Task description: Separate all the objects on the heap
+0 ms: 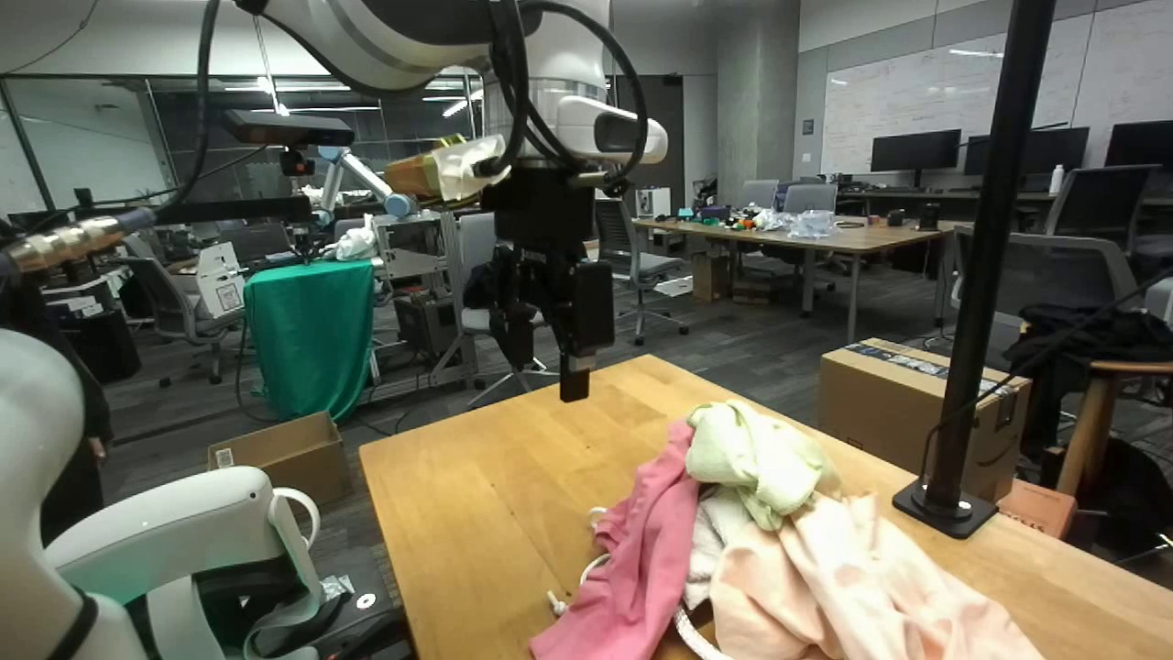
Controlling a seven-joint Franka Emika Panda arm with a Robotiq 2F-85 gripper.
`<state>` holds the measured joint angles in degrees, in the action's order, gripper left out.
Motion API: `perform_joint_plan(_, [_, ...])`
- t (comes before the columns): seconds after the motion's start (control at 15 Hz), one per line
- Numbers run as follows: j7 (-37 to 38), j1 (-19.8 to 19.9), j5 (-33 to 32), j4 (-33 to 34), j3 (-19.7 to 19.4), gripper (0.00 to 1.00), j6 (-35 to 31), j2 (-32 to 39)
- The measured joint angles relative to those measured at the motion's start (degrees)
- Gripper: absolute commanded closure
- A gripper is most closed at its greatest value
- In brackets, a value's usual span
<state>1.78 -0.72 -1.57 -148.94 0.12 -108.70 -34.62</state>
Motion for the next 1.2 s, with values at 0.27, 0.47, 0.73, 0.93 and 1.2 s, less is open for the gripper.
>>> perform_joint_plan(0.27, [0.0,0.0,0.0,0.0,0.0,0.0,0.0,0.0])
perform_joint_plan(0.47, [0.0,0.0,0.0,0.0,0.0,0.0,0.0,0.0])
perform_joint_plan(0.73, [0.0,0.0,0.0,0.0,0.0,0.0,0.0,0.0])
perform_joint_plan(0.93, [0.0,0.0,0.0,-0.2,0.1,0.0,-0.1,0.1])
perform_joint_plan(1.2, [0.0,-0.5,0.0,0.4,1.2,0.0,-3.8,1.0])
